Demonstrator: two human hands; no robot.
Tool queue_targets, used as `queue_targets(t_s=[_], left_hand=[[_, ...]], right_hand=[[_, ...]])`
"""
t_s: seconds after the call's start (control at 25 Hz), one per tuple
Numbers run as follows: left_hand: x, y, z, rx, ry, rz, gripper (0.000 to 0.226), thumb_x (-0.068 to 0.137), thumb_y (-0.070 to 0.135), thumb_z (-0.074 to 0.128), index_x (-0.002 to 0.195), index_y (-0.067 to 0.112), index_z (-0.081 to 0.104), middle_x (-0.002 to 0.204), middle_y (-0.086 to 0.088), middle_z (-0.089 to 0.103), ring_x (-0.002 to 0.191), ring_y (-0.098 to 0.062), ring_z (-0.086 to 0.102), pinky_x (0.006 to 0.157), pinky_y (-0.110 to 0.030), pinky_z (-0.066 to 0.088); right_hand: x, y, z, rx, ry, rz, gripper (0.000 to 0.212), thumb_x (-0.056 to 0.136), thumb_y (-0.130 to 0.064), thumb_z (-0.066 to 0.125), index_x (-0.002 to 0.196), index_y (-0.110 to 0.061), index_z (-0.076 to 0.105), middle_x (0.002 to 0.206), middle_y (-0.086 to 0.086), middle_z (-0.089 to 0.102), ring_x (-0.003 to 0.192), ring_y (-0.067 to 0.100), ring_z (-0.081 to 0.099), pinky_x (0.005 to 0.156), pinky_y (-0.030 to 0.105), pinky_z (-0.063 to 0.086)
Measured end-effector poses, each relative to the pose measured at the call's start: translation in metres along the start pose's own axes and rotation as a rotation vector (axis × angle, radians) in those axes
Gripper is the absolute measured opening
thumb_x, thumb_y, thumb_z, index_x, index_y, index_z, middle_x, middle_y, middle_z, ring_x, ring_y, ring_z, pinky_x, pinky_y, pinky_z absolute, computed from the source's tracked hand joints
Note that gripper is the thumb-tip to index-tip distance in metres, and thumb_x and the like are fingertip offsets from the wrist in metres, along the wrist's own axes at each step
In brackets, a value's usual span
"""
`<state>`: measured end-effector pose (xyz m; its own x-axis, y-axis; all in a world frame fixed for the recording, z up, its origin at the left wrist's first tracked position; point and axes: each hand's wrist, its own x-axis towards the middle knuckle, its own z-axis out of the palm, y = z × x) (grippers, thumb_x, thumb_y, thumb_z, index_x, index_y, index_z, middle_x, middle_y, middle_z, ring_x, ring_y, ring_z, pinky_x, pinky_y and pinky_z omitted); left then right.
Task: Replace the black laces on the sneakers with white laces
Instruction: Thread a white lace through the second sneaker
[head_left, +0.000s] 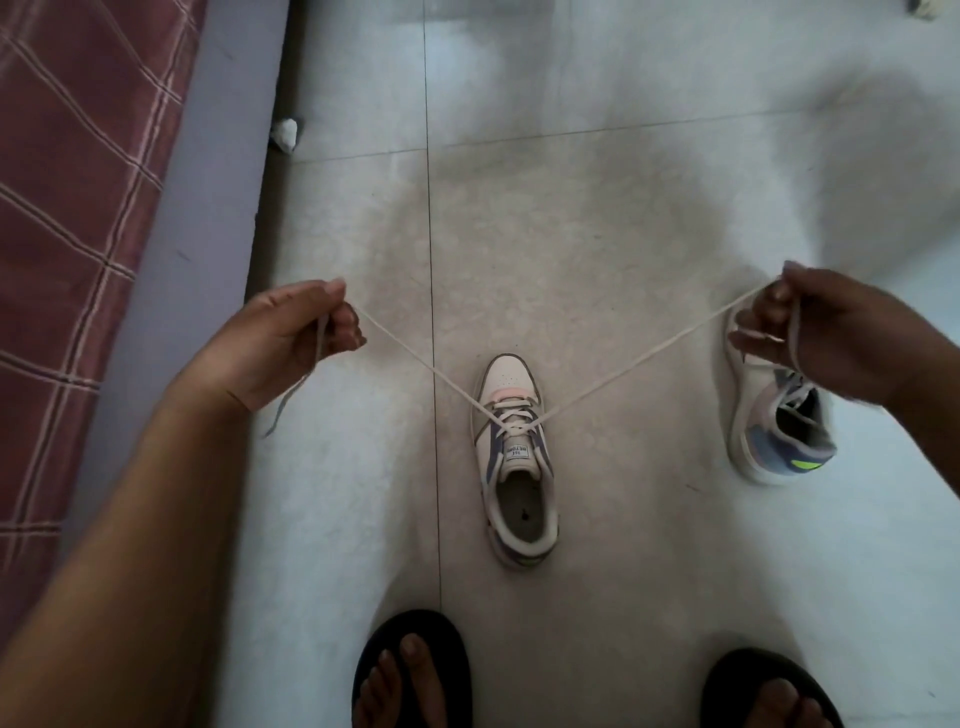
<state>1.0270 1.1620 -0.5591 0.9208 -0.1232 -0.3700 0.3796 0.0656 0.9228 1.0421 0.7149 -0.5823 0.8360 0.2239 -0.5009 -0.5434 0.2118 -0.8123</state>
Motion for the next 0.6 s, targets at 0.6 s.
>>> queue_targets(t_s=[0.6], left_hand=[[-0.017, -0.098, 0.072, -0.405, 0.341, -0.542, 0.034, 0.096, 0.045, 0.040, 0.083, 0.017, 0.053, 0.046, 0.009, 0.042, 0.034, -0.001, 0.034, 0.033, -0.011, 0.023]], right_hand=[[0.022, 0.109, 0.102, 0.150, 0.180, 0.336, 0.009, 0.097, -0.014, 0.048, 0.092, -0.010, 0.054, 0.072, 0.013, 0.060, 0.070, 0.025, 0.062, 0.057, 0.026, 0.058]])
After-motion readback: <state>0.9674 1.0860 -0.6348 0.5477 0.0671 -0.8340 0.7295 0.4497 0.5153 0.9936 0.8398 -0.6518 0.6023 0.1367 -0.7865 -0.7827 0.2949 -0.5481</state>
